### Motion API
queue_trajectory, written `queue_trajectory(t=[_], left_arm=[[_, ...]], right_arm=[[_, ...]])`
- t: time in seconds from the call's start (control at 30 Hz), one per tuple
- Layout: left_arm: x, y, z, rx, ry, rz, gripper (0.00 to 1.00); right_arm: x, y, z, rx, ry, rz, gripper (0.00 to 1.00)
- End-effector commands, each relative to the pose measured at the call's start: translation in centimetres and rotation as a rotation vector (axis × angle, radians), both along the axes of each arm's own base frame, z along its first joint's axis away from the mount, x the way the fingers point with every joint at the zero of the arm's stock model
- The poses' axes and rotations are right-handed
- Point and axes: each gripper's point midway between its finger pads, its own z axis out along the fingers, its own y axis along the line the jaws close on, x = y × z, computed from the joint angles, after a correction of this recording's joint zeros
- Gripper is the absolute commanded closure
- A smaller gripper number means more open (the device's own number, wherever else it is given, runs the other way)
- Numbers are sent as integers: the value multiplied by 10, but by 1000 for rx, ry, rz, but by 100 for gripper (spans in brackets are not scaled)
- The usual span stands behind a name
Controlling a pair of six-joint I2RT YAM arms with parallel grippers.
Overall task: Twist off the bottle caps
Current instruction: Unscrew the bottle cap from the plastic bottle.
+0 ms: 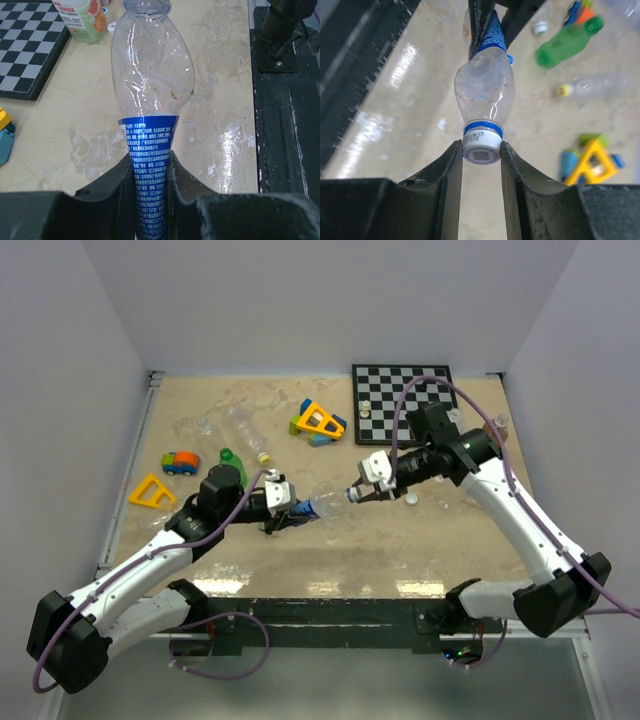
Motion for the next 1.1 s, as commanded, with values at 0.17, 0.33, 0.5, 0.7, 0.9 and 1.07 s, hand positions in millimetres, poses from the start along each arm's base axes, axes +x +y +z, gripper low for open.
queue_trajectory(t=[0.17, 0.33, 0.5, 0.7, 0.9, 1.07], left_arm=[[-2, -6, 18, -56, -74, -50, 100], [-3, -6, 19, -57, -74, -50, 100], [-3, -6, 20, -61, -77, -53, 100], [-3, -7, 21, -63, -75, -55, 100], [-3, -6, 20, -61, -76, -53, 100], [-3, -6, 20, -61, -77, -53, 100]], right_arm=[[22, -13, 29, -47, -681, 283, 100], [5, -10, 35, 13, -664, 328, 100], [7, -21, 30, -23, -654, 273, 100], [-6, -14, 10, 35, -498, 257, 79], [-17, -6, 15, 89, -250, 170, 50], [-32, -13, 23, 64, -122, 118, 37]])
